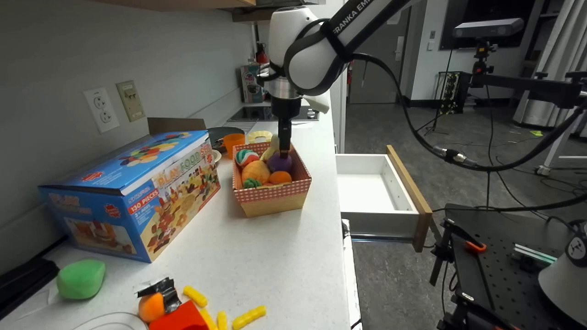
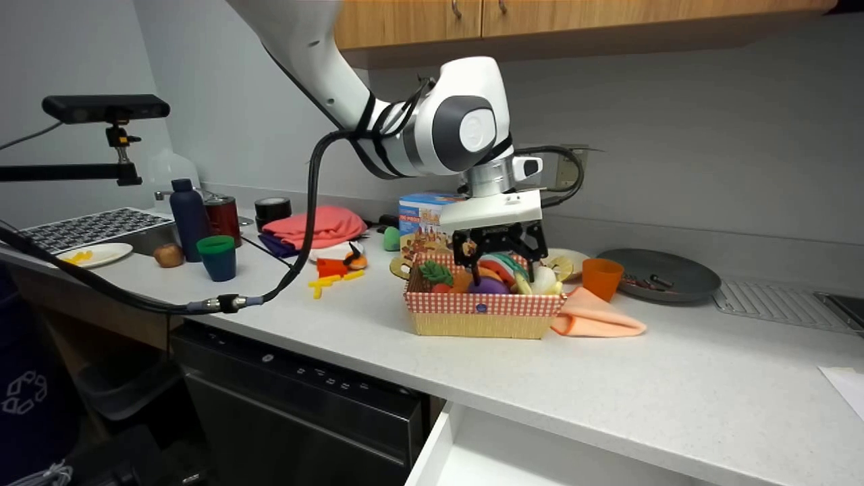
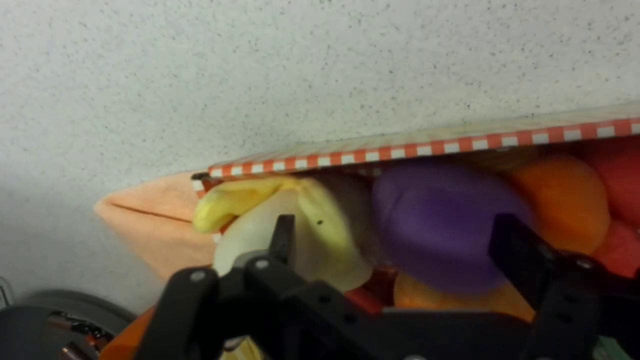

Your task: Open the drawer, then put the banana plushy in the drawer and close the drawer

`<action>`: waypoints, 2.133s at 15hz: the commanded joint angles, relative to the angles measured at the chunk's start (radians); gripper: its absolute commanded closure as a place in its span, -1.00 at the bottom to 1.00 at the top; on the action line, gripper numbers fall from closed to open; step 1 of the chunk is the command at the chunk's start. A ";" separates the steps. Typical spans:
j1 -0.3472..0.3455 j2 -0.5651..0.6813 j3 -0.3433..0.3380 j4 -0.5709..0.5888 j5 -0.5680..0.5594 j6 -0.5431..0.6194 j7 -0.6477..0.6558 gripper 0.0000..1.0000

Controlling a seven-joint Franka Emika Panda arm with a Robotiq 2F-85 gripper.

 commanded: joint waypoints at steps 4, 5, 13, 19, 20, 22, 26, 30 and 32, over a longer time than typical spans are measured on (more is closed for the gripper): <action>0.006 0.056 0.036 0.077 0.042 -0.130 -0.055 -1.00; 0.005 0.064 0.037 0.082 0.041 -0.137 -0.054 -1.00; -0.024 0.130 0.026 0.144 0.050 -0.143 -0.054 -0.50; -0.027 0.157 0.027 0.190 0.047 -0.151 -0.056 0.28; -0.026 0.158 0.026 0.194 0.046 -0.155 -0.052 0.43; -0.026 0.149 0.028 0.194 0.049 -0.165 -0.049 0.70; -0.025 0.080 0.042 0.158 0.064 -0.160 -0.057 0.91; -0.002 -0.050 0.026 0.077 0.032 -0.120 -0.021 0.89; 0.013 -0.125 0.006 0.027 -0.003 -0.103 0.015 0.89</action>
